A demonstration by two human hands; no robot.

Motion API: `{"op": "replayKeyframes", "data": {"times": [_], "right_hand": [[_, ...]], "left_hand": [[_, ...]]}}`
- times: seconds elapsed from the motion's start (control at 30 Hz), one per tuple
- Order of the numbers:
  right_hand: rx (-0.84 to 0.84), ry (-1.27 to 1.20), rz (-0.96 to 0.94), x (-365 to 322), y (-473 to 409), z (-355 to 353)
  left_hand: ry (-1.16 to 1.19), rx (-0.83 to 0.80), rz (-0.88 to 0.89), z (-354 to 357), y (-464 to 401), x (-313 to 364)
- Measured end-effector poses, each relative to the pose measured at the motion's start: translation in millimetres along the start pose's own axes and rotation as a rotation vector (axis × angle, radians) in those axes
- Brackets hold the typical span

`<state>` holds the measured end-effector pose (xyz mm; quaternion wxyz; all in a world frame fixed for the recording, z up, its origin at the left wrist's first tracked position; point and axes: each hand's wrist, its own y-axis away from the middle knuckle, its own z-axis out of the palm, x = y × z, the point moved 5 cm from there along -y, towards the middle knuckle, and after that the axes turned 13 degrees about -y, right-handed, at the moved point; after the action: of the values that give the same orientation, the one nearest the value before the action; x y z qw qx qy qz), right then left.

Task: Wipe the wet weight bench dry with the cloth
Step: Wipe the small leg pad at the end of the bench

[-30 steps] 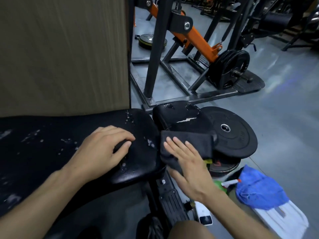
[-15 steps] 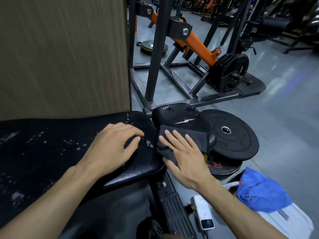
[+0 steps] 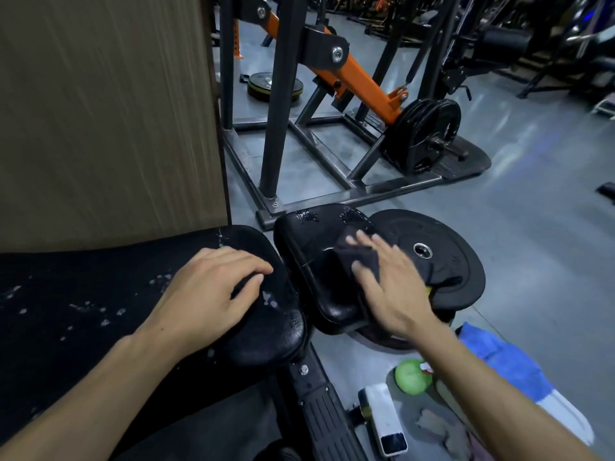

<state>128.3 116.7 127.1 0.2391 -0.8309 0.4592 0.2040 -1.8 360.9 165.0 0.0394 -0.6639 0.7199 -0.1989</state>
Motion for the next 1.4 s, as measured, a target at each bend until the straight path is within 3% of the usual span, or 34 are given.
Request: {"op": "replayKeyframes", "data": {"times": [0.07, 0.13, 0.27, 0.37, 0.4, 0.5, 0.53, 0.67, 0.73, 0.83, 0.93, 1.0, 1.1, 1.17, 1.23, 1.33, 1.4], "right_hand": [[0.087, -0.025, 0.171, 16, -33, -8], [0.133, 0.031, 0.192, 8, -24, 2], [0.044, 0.052, -0.073, -40, 55, 31], [-0.017, 0.027, -0.141, -22, 41, 16], [0.015, 0.009, -0.07, -6, 22, 5], [0.201, -0.212, 0.408, 49, -19, -20], [0.232, -0.242, 0.461, 47, -16, -18], [0.081, -0.003, -0.013, -22, 41, 16], [0.01, 0.006, -0.103, -22, 44, 17], [0.087, -0.027, 0.069, 17, -17, -1], [0.129, -0.142, 0.519, 64, -71, -11], [0.104, -0.048, 0.462, 52, -68, -4], [0.033, 0.06, 0.087, 7, -31, 8], [-0.03, 0.068, -0.003, 3, -26, 8], [-0.013, 0.043, 0.059, 17, -53, 3], [0.023, -0.039, 0.4, 34, -107, -1], [0.022, 0.004, 0.365, 22, -128, 9]], "left_hand": [[0.006, -0.002, 0.019, 3, -2, -3], [0.01, -0.001, 0.021, 6, -4, -6], [0.024, -0.016, 0.026, 15, -17, -7], [0.036, -0.003, 0.033, 21, -27, -2], [0.041, 0.006, 0.034, 22, -30, 0], [0.056, 0.049, 0.043, 18, -33, 3], [0.058, 0.064, 0.042, 16, -33, 3], [0.054, 0.097, 0.018, 13, -40, -3], [0.052, 0.092, 0.004, 16, -43, -6], [0.043, 0.086, -0.001, 19, -45, -6], [0.038, 0.102, 0.003, 14, -42, -7], [0.029, 0.112, 0.004, 9, -41, -9], [0.008, 0.108, -0.002, 9, -39, -15], [0.004, 0.09, -0.016, 13, -39, -19], [0.005, 0.082, -0.018, 14, -41, -20], [0.006, 0.088, -0.013, 12, -40, -17], [0.004, 0.1, -0.007, 9, -39, -17]]}}
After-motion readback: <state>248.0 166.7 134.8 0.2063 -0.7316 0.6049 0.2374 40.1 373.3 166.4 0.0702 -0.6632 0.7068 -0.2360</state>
